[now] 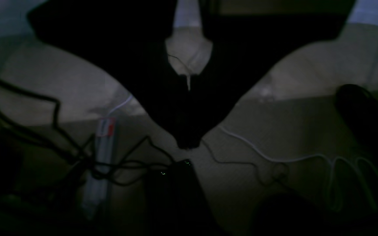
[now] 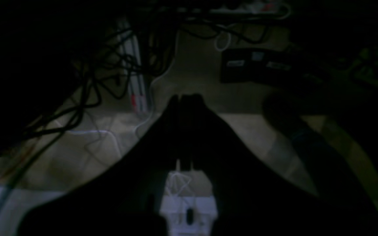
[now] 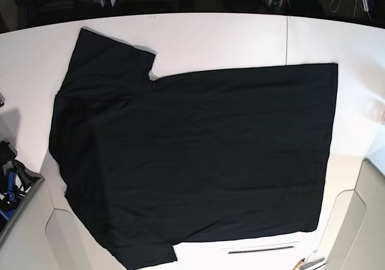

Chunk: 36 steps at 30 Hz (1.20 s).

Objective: Fold the T-shirt properly

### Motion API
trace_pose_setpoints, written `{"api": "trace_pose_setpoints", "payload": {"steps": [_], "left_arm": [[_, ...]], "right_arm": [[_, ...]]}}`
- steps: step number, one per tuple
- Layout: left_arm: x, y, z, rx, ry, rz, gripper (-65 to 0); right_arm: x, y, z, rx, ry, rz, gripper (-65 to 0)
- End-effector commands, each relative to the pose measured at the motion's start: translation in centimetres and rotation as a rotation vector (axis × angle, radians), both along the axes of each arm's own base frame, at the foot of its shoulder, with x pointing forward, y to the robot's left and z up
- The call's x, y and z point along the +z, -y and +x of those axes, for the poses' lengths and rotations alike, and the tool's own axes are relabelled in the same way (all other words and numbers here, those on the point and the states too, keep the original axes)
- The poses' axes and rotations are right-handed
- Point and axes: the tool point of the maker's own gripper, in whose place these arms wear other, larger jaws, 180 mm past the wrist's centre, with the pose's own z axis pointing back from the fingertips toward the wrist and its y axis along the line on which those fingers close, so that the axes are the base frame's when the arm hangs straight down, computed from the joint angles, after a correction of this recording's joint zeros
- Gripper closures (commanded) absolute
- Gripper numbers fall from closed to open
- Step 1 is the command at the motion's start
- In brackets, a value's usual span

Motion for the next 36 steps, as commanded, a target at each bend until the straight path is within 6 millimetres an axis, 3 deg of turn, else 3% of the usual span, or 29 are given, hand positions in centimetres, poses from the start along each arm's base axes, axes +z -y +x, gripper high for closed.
{"api": "trace_pose_setpoints", "payload": {"steps": [1,5,10,15,20,24,28,32,36], "left_arm": [[0.6,-1.3,-1.1,-0.012,-0.002,0.018,0.0],[3.0,-3.4,-3.4,-0.055,0.008,0.007,0.0],[6.7,-3.4,-6.0,-0.085,0.014,-0.111,0.0],[11.3,-1.7,-8.3,-0.074,-0.008,-0.272,0.0],[17.4,1.2,-8.5,-0.031,-0.023,-0.527,0.0],[21.5,-0.7,-4.4,0.087,0.105,-0.539,0.0],[25.4,-2.9,1.2,0.154,0.283,-0.544,0.0],[28.5,-5.2,6.3,0.204,0.474,-0.548,0.0],[30.0,-6.5,9.8,0.226,0.608,-0.539,0.0]], "right_arm": [[0.5,1.1,-0.6,-0.001,0.008,0.004,0.0],[2.8,3.1,-3.6,0.011,0.013,0.036,0.0],[6.8,4.6,-7.1,0.071,0.013,0.085,0.0],[11.9,4.1,-9.4,0.118,0.030,0.169,0.0],[17.9,3.2,-9.1,0.081,0.082,0.274,0.0],[22.2,2.6,-6.2,0.045,0.171,0.361,0.0],[25.7,3.0,-1.0,-0.016,0.340,0.444,0.0],[27.4,4.9,4.1,-0.146,0.520,0.441,0.0],[27.9,5.4,8.0,-0.217,0.671,0.438,0.0]]}}
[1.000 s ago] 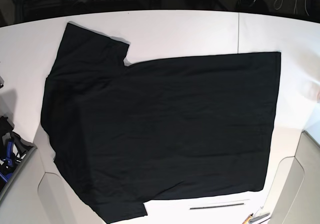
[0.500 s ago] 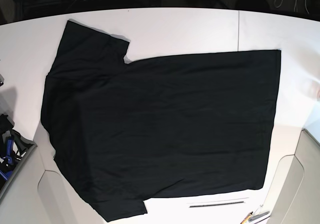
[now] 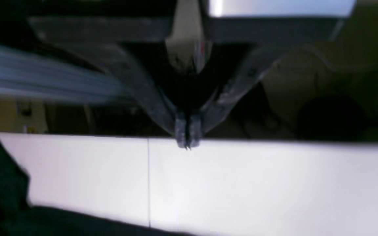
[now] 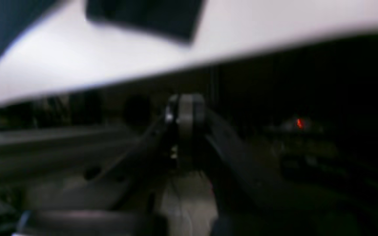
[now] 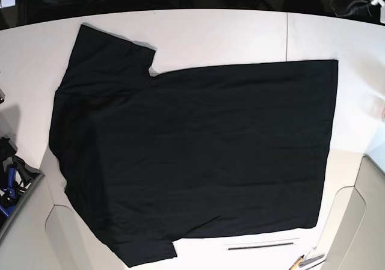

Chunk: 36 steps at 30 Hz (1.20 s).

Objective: Fold the T-shirt properly

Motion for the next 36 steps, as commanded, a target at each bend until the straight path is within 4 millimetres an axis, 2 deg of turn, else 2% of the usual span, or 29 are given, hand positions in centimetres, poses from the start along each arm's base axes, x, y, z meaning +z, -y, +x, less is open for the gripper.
{"api": "trace_pose_setpoints", "payload": {"steps": [1,7,10,14,16,18,20,22,25,31,34,36], "left_arm": [[0.7,0.1,0.7,0.001,0.033,-0.011,0.0],[0.6,1.6,3.4,0.041,0.101,-0.088,0.0],[0.7,2.1,4.5,0.068,0.144,-0.112,0.0],[0.9,2.3,5.5,0.068,0.172,-0.112,-0.3],[1.0,2.3,5.6,0.068,0.175,-0.112,-4.9],[0.9,2.3,5.6,0.066,0.172,-0.112,-11.2],[0.8,2.3,5.5,0.063,0.168,-0.105,-16.7],[0.6,2.2,5.4,0.056,0.158,-0.089,-19.9],[0.3,2.1,5.3,0.046,0.146,-0.069,-20.1],[0.4,2.1,5.3,0.043,0.147,-0.067,-20.1],[0.4,2.1,5.3,0.043,0.146,-0.067,-20.1],[0.3,2.1,5.3,0.043,0.146,-0.067,-20.1]], "right_arm": [[0.5,0.1,1.1,-0.024,0.047,0.007,0.0],[-0.3,-0.8,5.4,-0.193,0.191,0.080,0.0],[-1.5,-1.4,7.5,-0.308,0.232,0.107,0.0],[-2.3,-3.6,10.7,-0.322,0.290,0.091,0.0],[-1.9,-4.4,12.3,-0.306,0.330,0.089,-8.9],[-1.6,-4.2,13.9,-0.282,0.358,0.050,-17.5],[-1.4,-3.1,15.4,-0.272,0.374,-0.028,-24.9],[-1.1,-1.1,16.7,-0.331,0.380,-0.095,-28.8],[-0.3,2.1,17.9,-0.426,0.393,-0.164,-29.1],[1.2,6.5,20.6,-0.420,0.378,-0.220,-30.2],[0.3,8.2,21.8,-0.418,0.358,-0.215,-30.2],[-0.9,8.6,22.4,-0.420,0.340,-0.167,-30.2]]}}
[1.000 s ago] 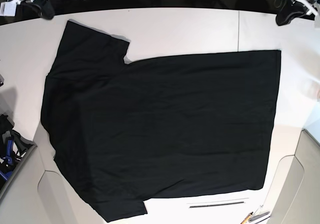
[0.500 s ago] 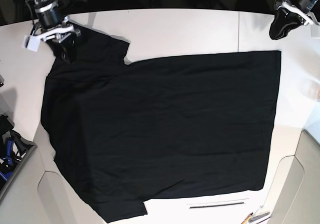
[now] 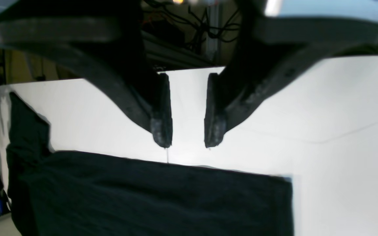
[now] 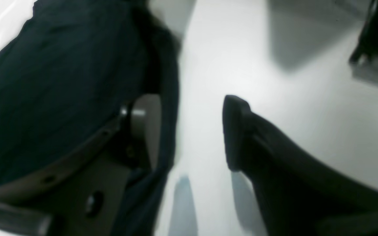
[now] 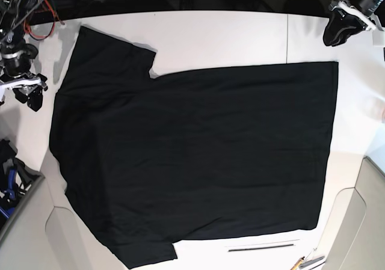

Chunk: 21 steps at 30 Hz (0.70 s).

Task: Fold the T-shirt properly
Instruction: 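Reach both grippers to the two corners of the shirt's shoulder edge and grasp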

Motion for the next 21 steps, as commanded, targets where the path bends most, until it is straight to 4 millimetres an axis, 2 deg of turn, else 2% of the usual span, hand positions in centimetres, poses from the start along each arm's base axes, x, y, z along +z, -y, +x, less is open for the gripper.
{"api": "trace_pose_setpoints", "payload": {"steps": [1,6,13,15,18,21], "left_arm": [[0.9,-0.1,0.3,-0.006,0.030,-0.001,-20.1],[0.9,-0.1,0.3,-0.005,0.031,-0.001,-20.1],[0.9,-0.1,0.3,-0.005,0.032,-0.001,-24.3],[1.0,-0.1,0.4,-0.004,0.034,-0.001,-24.3],[1.2,-0.2,0.9,-0.004,0.049,0.000,-24.7],[1.4,-0.2,1.8,-0.010,0.071,0.013,-30.6]], "right_arm": [[0.8,0.5,1.0,0.004,0.042,0.016,-30.2],[-2.2,-2.0,1.8,0.044,0.023,0.233,-30.2],[-3.5,-6.5,2.3,0.163,-0.016,0.309,-29.4],[-3.6,-6.9,2.4,0.172,-0.017,0.315,-20.3],[-3.6,-6.9,2.4,0.170,-0.015,0.317,0.0],[-3.7,-6.9,2.2,0.171,-0.018,0.317,0.0]]}}
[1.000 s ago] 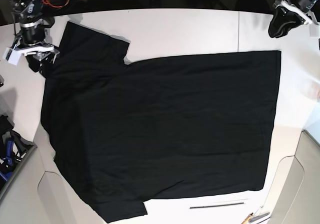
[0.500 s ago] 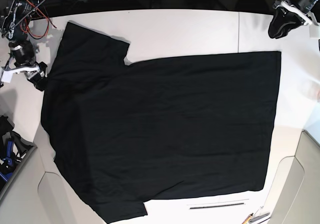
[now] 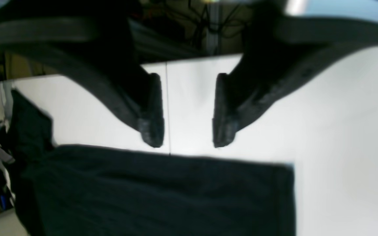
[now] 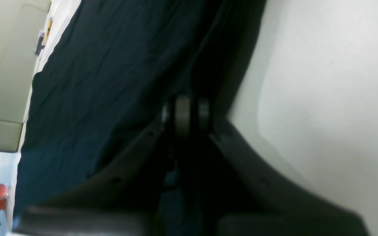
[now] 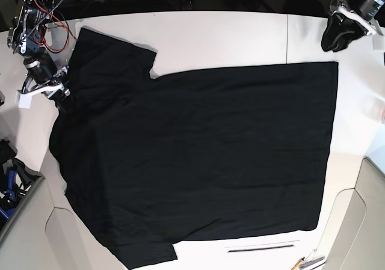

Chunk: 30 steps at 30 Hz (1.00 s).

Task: Fold the T-shirt properly
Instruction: 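Reach both grippers to the two corners of the shirt's shoulder edge and grasp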

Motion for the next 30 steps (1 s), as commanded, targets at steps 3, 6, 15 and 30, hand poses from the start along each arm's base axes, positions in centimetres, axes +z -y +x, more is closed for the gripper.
{"api": "trace_pose_setpoints", "payload": {"steps": [3,6,15,30], "left_arm": [[0.2,-1.4,1.4,0.039,-0.002,0.050,-31.9],[-0.7,-2.9,2.6,0.102,-0.029,0.059,-31.9],[-4.6,-8.6,4.1,0.266,-0.124,0.016,-31.9],[-8.9,-4.1,3.5,0.140,-0.281,-0.133,-31.9]], "right_arm": [[0.1,0.3,-0.1,0.002,-0.008,-0.004,0.0],[0.1,0.3,-0.1,0.002,-0.007,-0.003,0.0],[0.1,0.3,-0.1,0.001,-0.008,-0.003,0.0],[-0.1,0.0,-0.3,0.004,-0.014,0.005,0.0]]}}
